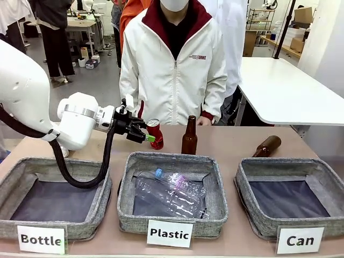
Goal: Sort the can waste into the basket.
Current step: Pick up the can waste from the table and place it in the right Fabric basket.
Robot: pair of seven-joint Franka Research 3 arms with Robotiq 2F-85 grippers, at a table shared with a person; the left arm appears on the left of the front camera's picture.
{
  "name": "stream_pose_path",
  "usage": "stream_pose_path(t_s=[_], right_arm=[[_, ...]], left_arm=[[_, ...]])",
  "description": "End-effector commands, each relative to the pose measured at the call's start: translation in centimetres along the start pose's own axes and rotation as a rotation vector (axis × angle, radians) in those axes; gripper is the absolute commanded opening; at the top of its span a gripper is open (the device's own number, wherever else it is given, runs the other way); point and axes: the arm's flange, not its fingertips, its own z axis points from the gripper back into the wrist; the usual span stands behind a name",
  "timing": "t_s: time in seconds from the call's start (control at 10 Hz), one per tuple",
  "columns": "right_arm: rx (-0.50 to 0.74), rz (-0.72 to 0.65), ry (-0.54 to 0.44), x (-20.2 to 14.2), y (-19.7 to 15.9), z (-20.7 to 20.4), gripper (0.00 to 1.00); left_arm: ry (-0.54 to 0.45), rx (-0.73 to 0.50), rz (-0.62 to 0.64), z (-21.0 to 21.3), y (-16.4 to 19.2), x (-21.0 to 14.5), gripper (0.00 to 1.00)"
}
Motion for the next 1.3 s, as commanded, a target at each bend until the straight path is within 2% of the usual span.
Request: stream_pose_path(t_s=[0.0, 0.3, 0.4, 0.5, 0.6, 0.7, 0.9, 1.0, 1.1, 1.2], right_arm=[[0.02, 0.027, -0.021, 0.3, -0.1, -0.2, 1.0], [0.02, 0.027, -0.021, 0.3, -0.1, -0.2, 1.0], [0.02, 0.027, -0.021, 0.3, -0.1, -0.2, 1.0], [0.02, 0.027, -0.021, 0.3, -0.1, -0.2, 1.0], [0.02, 0.027, -0.021, 0.3, -0.1, -0.2, 1.0], [0.02, 0.027, -0.021, 0.3, -0.1, -0.2, 1.0], [0.02, 0.027, -0.021, 0.3, -0.1, -0.2, 1.0], [0.02, 0.027, -0.021, 0.3, -0.1, -0.2, 1.0], [0.02, 0.027, -0.021, 0.3, -0.1, -0.2, 1.0], [0.02, 0.027, -0.021, 0.3, -0.1, -0.2, 1.0]], left_arm=[[-0.027, 0.002, 0.034, -1.0, 0.9, 0.2, 1.0], [-0.071, -0.014, 0.04, -1.2, 0.9, 0.1, 1.0], [-0.088, -0.037, 0.049, -1.2, 0.9, 0.0, 0.86], [-0.074, -0.04, 0.057, -1.3, 0.9, 0.0, 0.41], [-0.074, -0.048, 0.055, -1.4, 0.9, 0.0, 0.28], [-0.077, -0.048, 0.052, -1.4, 0.9, 0.0, 0.0], [-0.081, -0.048, 0.052, -1.4, 0.8, 0.1, 0.0], [-0.102, -0.069, 0.077, -1.1, 0.3, 0.4, 0.04], [-0.117, -0.056, 0.064, -0.4, -0.3, 1.2, 0.0], [-0.136, -0.029, 0.034, 0.5, -1.1, 2.3, 0.0]])
